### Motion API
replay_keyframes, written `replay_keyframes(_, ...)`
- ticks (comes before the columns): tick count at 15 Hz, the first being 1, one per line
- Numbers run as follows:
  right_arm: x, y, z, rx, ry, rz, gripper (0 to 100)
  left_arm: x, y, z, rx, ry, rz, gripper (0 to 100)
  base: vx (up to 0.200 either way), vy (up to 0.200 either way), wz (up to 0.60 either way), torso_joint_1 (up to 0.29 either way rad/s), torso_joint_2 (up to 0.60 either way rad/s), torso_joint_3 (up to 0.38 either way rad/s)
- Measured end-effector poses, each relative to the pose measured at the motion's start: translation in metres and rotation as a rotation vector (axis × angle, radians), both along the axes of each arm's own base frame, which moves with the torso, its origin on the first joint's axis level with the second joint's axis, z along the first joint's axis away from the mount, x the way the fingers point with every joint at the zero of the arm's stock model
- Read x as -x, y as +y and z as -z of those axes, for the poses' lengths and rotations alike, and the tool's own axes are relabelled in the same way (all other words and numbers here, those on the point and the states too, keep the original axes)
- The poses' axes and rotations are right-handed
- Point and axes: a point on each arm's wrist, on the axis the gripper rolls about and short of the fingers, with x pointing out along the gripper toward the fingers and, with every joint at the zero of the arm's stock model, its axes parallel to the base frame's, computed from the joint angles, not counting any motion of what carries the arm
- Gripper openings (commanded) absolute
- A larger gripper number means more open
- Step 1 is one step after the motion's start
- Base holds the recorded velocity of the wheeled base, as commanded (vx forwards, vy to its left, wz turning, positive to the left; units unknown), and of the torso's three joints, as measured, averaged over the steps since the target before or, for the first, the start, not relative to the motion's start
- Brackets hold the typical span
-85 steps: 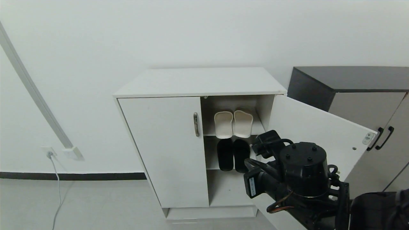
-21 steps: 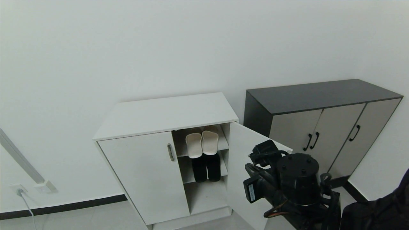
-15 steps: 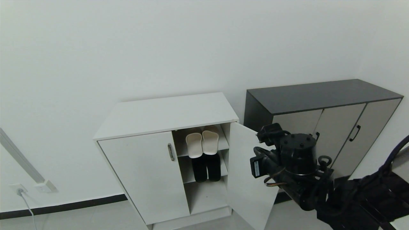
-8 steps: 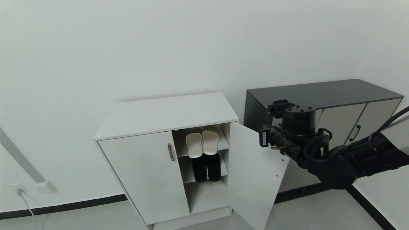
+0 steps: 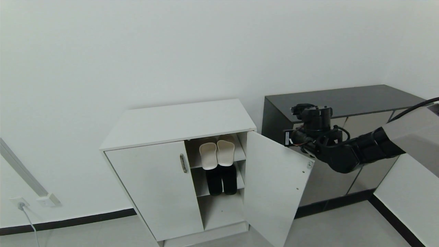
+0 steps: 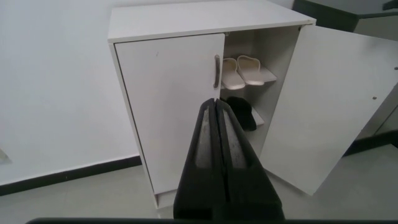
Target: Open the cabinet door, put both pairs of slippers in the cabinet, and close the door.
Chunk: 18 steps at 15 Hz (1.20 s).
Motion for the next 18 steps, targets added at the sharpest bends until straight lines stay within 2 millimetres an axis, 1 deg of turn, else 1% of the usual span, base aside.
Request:
replay_keyframes(3, -0.008, -0.004, 0.013, 0.01, 0.027, 0.011, 0, 0.0, 0.0, 0.0, 0.0, 0.0, 0.0, 0, 0.0, 0.0, 0.0, 0.0, 0.0, 0.0)
replay_keyframes(6, -0.011, -0.005, 0.023, 0.019, 0.053, 0.009, 0, 0.0, 0.0, 0.0, 0.0, 0.0, 0.0, 0, 0.0, 0.0, 0.0, 0.0, 0.0, 0.0)
replay_keyframes(11, -0.008, -0.004, 0.027, 0.034, 0.086, 0.007, 0, 0.0, 0.0, 0.0, 0.0, 0.0, 0.001, 0, 0.0, 0.0, 0.0, 0.0, 0.0, 0.0)
replay_keyframes(14, 0.003, 0.002, 0.022, 0.036, 0.089, -0.017, 0, 0.0, 0.0, 0.0, 0.0, 0.0, 0.0, 0, 0.0, 0.0, 0.0, 0.0, 0.0, 0.0)
replay_keyframes(18, 0.027, 0.019, 0.015, 0.042, 0.094, -0.078, 0, 0.0, 0.0, 0.0, 0.0, 0.0, 0.001, 0, 0.0, 0.0, 0.0, 0.0, 0.0, 0.0)
